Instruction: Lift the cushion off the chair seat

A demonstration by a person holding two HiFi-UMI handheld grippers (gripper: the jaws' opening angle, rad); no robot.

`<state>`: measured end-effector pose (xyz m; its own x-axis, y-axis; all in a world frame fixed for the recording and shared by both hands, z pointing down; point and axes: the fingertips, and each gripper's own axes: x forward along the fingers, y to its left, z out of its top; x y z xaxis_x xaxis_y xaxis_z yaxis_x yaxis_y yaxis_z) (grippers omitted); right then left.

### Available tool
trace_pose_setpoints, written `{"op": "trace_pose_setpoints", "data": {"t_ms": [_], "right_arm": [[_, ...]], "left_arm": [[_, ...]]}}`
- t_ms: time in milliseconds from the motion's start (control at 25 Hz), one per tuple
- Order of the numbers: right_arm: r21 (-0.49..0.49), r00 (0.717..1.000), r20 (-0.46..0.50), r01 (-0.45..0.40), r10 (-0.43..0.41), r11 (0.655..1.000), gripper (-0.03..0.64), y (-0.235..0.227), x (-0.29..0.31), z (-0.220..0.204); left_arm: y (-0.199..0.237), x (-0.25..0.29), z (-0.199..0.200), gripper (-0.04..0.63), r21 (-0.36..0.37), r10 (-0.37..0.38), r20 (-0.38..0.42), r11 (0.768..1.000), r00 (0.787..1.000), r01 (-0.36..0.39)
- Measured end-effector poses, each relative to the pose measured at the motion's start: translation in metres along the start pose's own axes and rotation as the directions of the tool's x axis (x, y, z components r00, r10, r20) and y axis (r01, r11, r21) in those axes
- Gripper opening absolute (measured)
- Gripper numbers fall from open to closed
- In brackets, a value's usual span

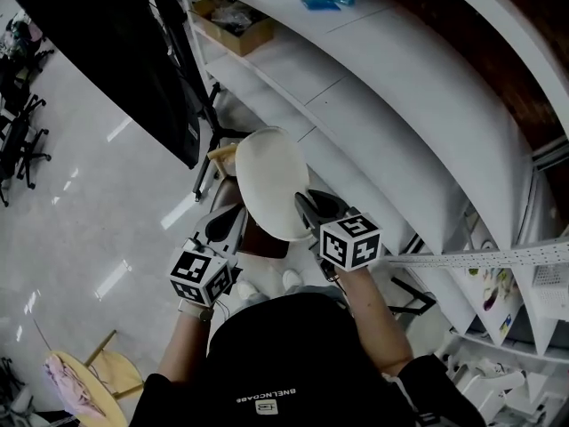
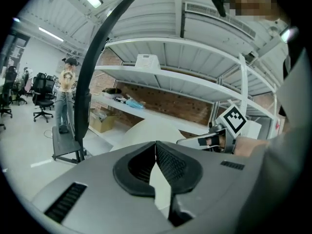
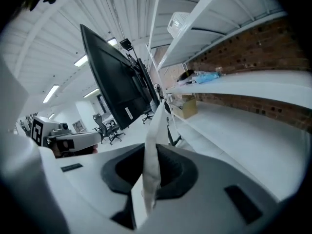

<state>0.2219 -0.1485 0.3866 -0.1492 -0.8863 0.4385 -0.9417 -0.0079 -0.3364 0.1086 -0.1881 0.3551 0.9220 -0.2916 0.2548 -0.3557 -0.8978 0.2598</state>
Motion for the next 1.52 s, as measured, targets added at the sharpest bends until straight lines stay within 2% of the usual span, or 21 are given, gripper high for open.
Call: {"op": "trace_pose_setpoints", "data": {"t_ms": [240,400,800,920,1240,1520], "right_arm": [[-0.028,0.989,0.146,-0.009,0.013,1.0,0.057,0.007,-0.028,0.031],[-0.082,0.974,0.227,-0.001,0.02,0.997,0.056,0.01,-0.048,0.049],[-0.176,0.926,0.373,0.005,0.062,0.984,0.054,0.022,-0.091,0.084],[-0.194,0.914,0.399,0.01,0.069,0.981,0.054,0.026,-0.099,0.091],[-0.205,0.903,0.422,0.011,0.078,0.979,0.052,0.026,-0.111,0.096],[-0.238,0.916,0.395,0.037,0.062,0.971,0.046,0.023,-0.106,0.09]], "left_arm": [[-0.021,-0.001,0.021,0.014,0.058,-0.071,0.047,0.996,0.996,0.069],[-0.032,-0.002,0.036,0.014,0.075,-0.106,0.086,0.992,0.991,0.1],[-0.061,-0.006,0.076,0.013,0.171,-0.178,0.159,0.974,0.971,0.15],[-0.065,-0.008,0.079,0.013,0.205,-0.179,0.165,0.968,0.97,0.144],[-0.066,-0.011,0.082,0.014,0.194,-0.159,0.19,0.974,0.969,0.121],[-0.067,-0.013,0.081,0.014,0.191,-0.152,0.181,0.975,0.972,0.117]]}}
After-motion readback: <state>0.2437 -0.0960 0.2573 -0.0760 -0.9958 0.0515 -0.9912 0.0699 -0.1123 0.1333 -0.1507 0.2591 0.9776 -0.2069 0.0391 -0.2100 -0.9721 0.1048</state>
